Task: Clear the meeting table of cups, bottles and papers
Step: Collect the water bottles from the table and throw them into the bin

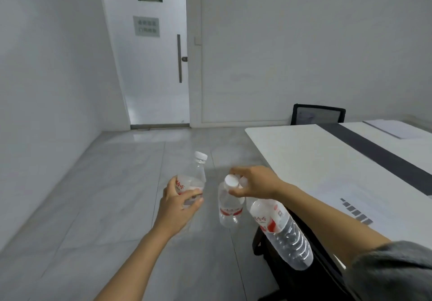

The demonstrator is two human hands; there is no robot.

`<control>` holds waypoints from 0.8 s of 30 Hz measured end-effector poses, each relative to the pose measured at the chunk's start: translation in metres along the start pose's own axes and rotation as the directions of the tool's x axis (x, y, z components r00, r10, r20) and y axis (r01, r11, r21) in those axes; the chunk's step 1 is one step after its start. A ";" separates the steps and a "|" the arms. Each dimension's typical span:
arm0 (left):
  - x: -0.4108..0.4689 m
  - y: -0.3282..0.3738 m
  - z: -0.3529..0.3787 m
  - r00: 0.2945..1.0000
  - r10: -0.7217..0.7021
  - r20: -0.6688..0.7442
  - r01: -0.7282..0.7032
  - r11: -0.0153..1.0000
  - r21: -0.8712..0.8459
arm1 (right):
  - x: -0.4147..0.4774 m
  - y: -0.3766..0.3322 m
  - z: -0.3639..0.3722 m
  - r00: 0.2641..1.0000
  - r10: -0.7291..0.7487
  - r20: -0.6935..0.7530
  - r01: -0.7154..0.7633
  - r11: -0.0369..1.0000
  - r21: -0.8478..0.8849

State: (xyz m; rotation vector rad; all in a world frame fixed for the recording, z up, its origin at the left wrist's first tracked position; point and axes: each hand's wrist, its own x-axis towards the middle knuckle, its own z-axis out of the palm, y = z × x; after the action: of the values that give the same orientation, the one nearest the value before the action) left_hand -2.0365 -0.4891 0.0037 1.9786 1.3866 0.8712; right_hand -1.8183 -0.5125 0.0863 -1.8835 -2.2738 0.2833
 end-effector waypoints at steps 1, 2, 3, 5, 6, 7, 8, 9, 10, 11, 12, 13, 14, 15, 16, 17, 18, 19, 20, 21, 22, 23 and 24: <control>0.016 -0.009 0.006 0.999 0.037 -0.033 -0.038 0.999 -0.003 | 0.013 0.010 0.002 0.999 0.041 -0.017 -0.041 0.999 0.025; 0.029 -0.018 0.013 0.996 0.068 -0.054 -0.069 0.998 -0.006 | 0.026 0.020 0.006 0.996 0.089 -0.022 -0.088 0.995 0.049; 0.049 -0.029 0.021 0.993 0.108 -0.055 -0.110 0.994 -0.030 | 0.043 0.034 0.010 0.990 0.139 -0.031 -0.137 0.988 0.071; 0.078 -0.044 0.034 0.990 0.135 -0.027 -0.137 0.988 -0.070 | 0.071 0.056 0.015 0.979 0.195 -0.062 -0.188 0.978 0.095; 0.095 -0.049 0.039 0.993 0.118 0.020 -0.115 0.988 -0.104 | 0.086 0.067 0.016 0.974 0.212 -0.079 -0.203 0.973 0.108; 0.114 -0.053 0.045 0.993 0.084 0.085 -0.070 0.985 -0.158 | 0.103 0.078 0.016 0.971 0.222 -0.092 -0.212 0.971 0.115; 0.133 -0.054 0.049 0.989 0.043 0.145 -0.015 0.981 -0.193 | 0.120 0.088 0.017 0.969 0.227 -0.096 -0.216 0.969 0.119; 0.158 -0.056 0.054 0.984 0.014 0.178 0.024 0.977 -0.213 | 0.140 0.101 0.016 0.967 0.232 -0.104 -0.218 0.967 0.131; 0.184 -0.059 0.058 0.984 -0.011 0.180 0.050 0.975 -0.215 | 0.161 0.115 0.016 0.966 0.238 -0.102 -0.222 0.963 0.150; 0.209 -0.062 0.061 0.987 -0.029 0.160 0.064 0.974 -0.216 | 0.181 0.127 0.014 0.965 0.239 -0.106 -0.220 0.962 0.165; 0.234 -0.063 0.062 0.989 -0.047 0.141 0.079 0.971 -0.226 | 0.201 0.138 0.011 0.966 0.238 -0.105 -0.217 0.960 0.177; 0.260 -0.065 0.063 0.989 -0.067 0.129 0.098 0.963 -0.252 | 0.223 0.150 0.008 0.966 0.234 -0.113 -0.209 0.958 0.199; 0.292 -0.066 0.065 0.989 -0.078 0.123 0.109 0.957 -0.269 | 0.250 0.165 0.003 0.965 0.235 -0.116 -0.204 0.952 0.230; 0.322 -0.066 0.066 0.988 -0.084 0.126 0.116 0.956 -0.270 | 0.275 0.177 -0.002 0.965 0.232 -0.120 -0.196 0.947 0.253; 0.339 -0.065 0.064 0.986 -0.094 0.136 0.129 0.953 -0.275 | 0.289 0.183 -0.004 0.966 0.231 -0.112 -0.195 0.944 0.267; 0.366 -0.064 0.065 0.987 -0.095 0.132 0.130 0.948 -0.291 | 0.314 0.195 -0.008 0.966 0.233 -0.111 -0.194 0.939 0.283; 0.394 -0.064 0.068 0.988 -0.092 0.127 0.128 0.940 -0.316 | 0.341 0.208 -0.012 0.965 0.240 -0.109 -0.201 0.937 0.286; 0.414 -0.063 0.069 0.987 -0.097 0.126 0.135 0.930 -0.343 | 0.361 0.217 -0.015 0.964 0.241 -0.115 -0.201 0.938 0.282; 0.440 -0.066 0.071 0.988 -0.100 0.120 0.138 0.920 -0.367 | 0.386 0.227 -0.018 0.963 0.244 -0.112 -0.204 0.937 0.283; 0.459 -0.069 0.072 0.987 -0.107 0.117 0.144 0.915 -0.377 | 0.405 0.234 -0.018 0.965 0.237 -0.114 -0.196 0.937 0.289; 0.480 -0.077 0.075 0.986 -0.112 0.124 0.152 0.913 -0.378 | 0.428 0.240 -0.018 0.968 0.230 -0.098 -0.193 0.938 0.289; 0.499 -0.085 0.076 0.984 -0.120 0.134 0.162 0.916 -0.368 | 0.450 0.247 -0.016 0.971 0.221 -0.088 -0.189 0.941 0.282; 0.517 -0.092 0.077 0.982 -0.114 0.152 0.162 0.921 -0.355 | 0.468 0.251 -0.014 0.975 0.211 -0.072 -0.185 0.946 0.267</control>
State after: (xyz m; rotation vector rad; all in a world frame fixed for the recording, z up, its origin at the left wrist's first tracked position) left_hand -1.8997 0.0229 -0.0170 1.6032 1.1754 0.8505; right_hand -1.6623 -0.0062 0.0419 -1.9411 -1.8808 0.4770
